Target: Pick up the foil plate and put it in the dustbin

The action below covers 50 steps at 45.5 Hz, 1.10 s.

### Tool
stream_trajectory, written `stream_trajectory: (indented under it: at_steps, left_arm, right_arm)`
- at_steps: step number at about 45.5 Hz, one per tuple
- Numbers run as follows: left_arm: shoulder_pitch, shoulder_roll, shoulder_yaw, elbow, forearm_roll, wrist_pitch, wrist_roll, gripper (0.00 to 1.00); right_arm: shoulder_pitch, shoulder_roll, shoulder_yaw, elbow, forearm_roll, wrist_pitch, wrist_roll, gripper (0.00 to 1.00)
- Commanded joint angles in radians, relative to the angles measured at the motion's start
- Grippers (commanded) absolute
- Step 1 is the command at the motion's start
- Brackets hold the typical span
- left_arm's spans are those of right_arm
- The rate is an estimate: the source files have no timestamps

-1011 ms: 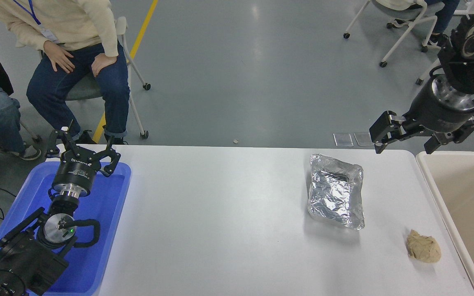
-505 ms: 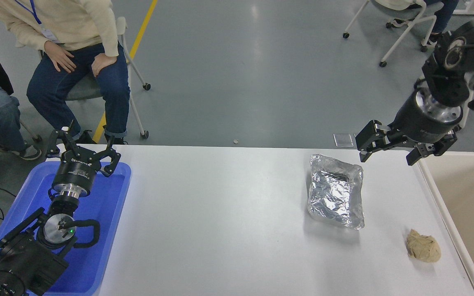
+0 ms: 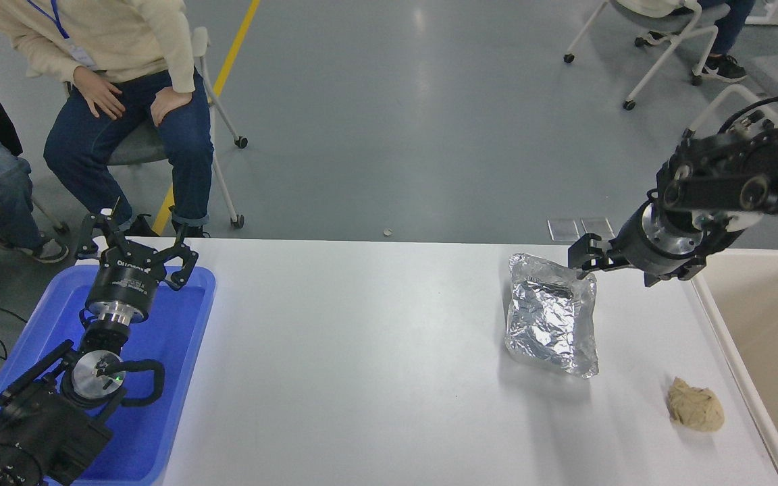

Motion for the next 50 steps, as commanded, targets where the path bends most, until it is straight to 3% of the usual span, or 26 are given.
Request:
stream_trajectory:
  at_steps: [1,40,50]
  left_arm:
    - [0.001,0.000,0.000,0.000,0.000,-0.001,0.000,1.00]
    - [-0.001,0.000,0.000,-0.001,0.000,-0.001,0.000,1.00]
    - [-0.001,0.000,0.000,0.000,0.000,-0.001,0.000,1.00]
  right_arm:
    - [-0.171,0.029,0.037,-0.145,0.001,-0.070,0.000,1.00]
    - [-0.564,0.155,0.172,-0.558,-0.048,-0.143,0.002,0.98]
    - [-0.583,0.161,0.196,-0.563,-0.051,-0.147,0.002,0.69]
